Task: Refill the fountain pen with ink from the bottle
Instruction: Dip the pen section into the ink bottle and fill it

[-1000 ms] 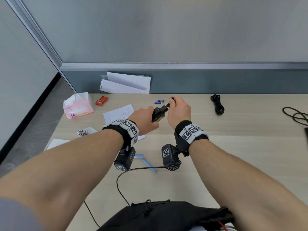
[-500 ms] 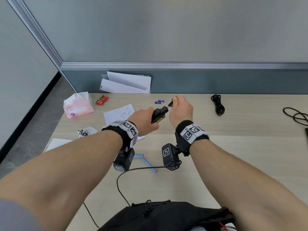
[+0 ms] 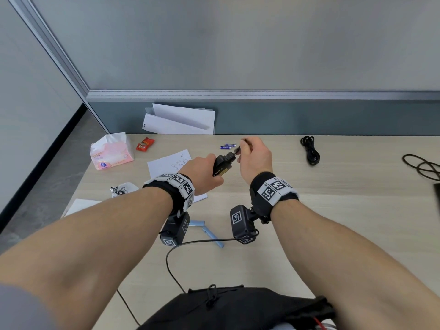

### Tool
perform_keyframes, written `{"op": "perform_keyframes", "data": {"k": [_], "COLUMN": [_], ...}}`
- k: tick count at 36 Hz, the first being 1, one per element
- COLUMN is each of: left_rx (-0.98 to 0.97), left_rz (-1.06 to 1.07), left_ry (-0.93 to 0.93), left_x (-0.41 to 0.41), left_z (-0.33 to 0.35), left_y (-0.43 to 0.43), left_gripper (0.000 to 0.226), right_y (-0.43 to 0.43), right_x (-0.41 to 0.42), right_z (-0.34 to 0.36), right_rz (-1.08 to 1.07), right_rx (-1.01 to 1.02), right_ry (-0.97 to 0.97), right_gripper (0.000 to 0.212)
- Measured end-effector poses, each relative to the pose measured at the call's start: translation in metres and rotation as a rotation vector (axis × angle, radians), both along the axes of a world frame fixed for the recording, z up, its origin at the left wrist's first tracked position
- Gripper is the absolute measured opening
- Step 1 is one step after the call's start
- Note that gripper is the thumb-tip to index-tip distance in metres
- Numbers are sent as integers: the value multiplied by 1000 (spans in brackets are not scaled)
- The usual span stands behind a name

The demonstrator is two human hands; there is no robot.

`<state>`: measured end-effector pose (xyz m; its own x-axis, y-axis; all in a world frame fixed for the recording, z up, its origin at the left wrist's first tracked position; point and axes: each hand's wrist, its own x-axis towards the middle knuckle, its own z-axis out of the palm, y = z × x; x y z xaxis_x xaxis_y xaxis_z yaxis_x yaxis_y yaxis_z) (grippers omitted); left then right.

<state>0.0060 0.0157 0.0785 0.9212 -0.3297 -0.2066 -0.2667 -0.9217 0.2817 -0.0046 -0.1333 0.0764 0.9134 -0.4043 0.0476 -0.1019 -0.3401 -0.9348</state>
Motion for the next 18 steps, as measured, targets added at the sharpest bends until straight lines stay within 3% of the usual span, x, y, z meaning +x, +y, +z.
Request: {"op": "perform_keyframes", "data": {"k": [18], "left_rx": [-11], "left_rz": [-2], "left_ry": [-18], "left_x": [3], "left_z": [3], "left_y": [-2], "left_gripper": [30], "right_y": [1], "right_x": [-1], "right_z": [2], "right_rz": [31], "right_rx": [124], "right_ry": [22], "right_gripper": [5]}}
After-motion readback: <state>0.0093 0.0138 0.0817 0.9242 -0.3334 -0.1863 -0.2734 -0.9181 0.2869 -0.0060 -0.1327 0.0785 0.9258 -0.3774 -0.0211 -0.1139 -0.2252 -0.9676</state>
